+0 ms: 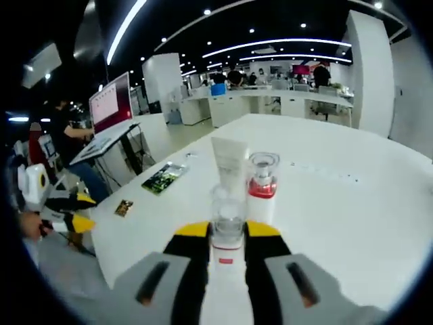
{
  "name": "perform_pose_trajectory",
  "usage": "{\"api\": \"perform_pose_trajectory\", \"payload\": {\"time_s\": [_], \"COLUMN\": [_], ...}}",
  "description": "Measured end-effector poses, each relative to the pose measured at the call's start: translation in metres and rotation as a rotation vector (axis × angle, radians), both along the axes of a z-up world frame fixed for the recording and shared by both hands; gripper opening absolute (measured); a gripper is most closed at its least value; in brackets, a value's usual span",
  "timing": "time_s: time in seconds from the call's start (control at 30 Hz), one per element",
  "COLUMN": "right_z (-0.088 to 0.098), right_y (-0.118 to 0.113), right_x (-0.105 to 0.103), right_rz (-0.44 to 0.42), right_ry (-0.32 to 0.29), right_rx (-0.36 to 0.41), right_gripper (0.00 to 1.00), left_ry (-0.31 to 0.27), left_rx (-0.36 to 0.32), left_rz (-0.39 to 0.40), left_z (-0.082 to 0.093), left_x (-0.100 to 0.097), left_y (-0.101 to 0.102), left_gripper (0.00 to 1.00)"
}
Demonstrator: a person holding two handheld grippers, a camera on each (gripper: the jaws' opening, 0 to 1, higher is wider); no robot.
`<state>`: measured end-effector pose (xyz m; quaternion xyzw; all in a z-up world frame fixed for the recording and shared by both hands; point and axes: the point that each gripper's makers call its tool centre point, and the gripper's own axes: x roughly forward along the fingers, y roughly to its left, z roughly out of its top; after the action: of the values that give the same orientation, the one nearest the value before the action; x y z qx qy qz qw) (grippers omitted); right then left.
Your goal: Arrange the skincare products in the storage area until every visible bottle or jar stands upright without overlapping.
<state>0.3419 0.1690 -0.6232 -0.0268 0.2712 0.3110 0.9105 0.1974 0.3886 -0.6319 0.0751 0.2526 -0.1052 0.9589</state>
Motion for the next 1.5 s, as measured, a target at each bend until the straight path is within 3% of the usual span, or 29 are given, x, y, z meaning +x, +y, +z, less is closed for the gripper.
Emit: {"api": "perform_pose_trajectory", "payload": {"time_s": [0.07, 0.23, 0.27, 0.3, 0.33, 0.43, 0.53, 0.9, 1.37, 1.5], "right_z": [-0.003, -0.013, -0.015, -0.018, -0.02, -0.027, -0.03, -0.042, -0.036, -0.043], "right_y": [0.0, -0.003, -0.003, -0.004, -0.004, -0.006, -0.006, 0.001, 0.001, 0.002], "right_x": [0.003, 0.011, 0.013, 0.015, 0.017, 0.022, 0.025, 0.024, 0.035, 0.032], "right_rz": [-0.009, -0.038, -0.045, -0.054, -0.058, -0.083, -0.099, -0.135, -0.188, -0.17], "right_ry": [0.003, 0.005, 0.009, 0.014, 0.015, 0.004, -0.006, -0.049, -0.116, -0.077], "right_rx": [-0.004, -0.027, -0.027, -0.032, -0.037, -0.065, -0.069, -0.122, -0.124, -0.141], "right_gripper": [0.19, 0.19, 0.19, 0.19, 0.19, 0.19, 0.19, 0.19, 0.2, 0.2], "left_ry": [-0.024, 0.003, 0.057, 0.13, 0.139, 0.074, 0.094, 0.108, 0.114, 0.113], "left_rx": [0.058, 0.043, 0.024, 0.082, 0.096, 0.041, 0.118, 0.091, 0.086, 0.08], "left_rz": [-0.026, 0.017, 0.049, 0.051, 0.065, 0.039, -0.027, -0.027, -0.022, -0.017], "left_z": [0.0, -0.019, -0.04, -0.052, -0.052, -0.044, -0.051, -0.055, -0.057, -0.057], "left_x": [0.001, -0.006, -0.014, -0.02, -0.019, -0.01, -0.012, -0.013, -0.014, -0.014], "left_y": [0.002, 0.013, 0.02, 0.029, 0.033, 0.024, 0.019, 0.018, 0.02, 0.021], "left_gripper": [0.35, 0.35, 0.34, 0.32, 0.29, 0.3, 0.29, 0.29, 0.29, 0.29]}}
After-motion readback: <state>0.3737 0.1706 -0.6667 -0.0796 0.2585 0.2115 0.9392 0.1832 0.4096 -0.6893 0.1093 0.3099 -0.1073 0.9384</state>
